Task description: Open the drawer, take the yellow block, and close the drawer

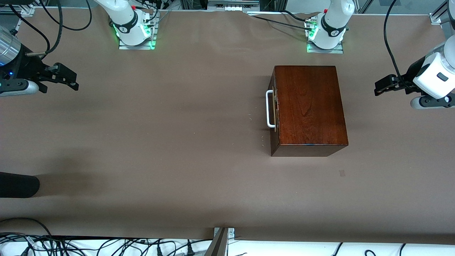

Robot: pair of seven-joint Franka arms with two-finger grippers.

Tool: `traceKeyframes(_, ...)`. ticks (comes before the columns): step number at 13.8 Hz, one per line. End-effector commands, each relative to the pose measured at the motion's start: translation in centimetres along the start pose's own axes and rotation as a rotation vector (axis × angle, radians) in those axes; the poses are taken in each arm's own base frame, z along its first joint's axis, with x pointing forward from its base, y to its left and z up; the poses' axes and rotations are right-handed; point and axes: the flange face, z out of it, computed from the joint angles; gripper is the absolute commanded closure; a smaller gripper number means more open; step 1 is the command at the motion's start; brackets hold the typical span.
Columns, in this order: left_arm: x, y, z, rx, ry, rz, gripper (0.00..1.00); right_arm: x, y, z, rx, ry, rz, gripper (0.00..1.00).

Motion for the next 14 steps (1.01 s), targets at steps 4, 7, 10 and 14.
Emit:
traceKeyframes(4,0.3,0.0,-0.7,0.022,0.013,0.025,0.00,-0.1,0.3,0.1,-0.038,-0.014,-0.069,0.00)
traceKeyframes(7,-0.2,0.5,-0.4,0.027,-0.022,0.030,0.00,-0.2,0.3,0.2,-0.038,-0.020,-0.066,0.00)
traceKeyframes(10,-1.8,4.6,0.3,-0.013,-0.112,0.109,0.00,-0.2,0.2,0.0,-0.036,-0.019,-0.063,0.00)
traceKeyframes(14,-1.7,15.6,5.0,0.010,-0.181,0.290,0.00,-0.1,-0.2,-0.2,-0.031,-0.002,-0.066,0.00)
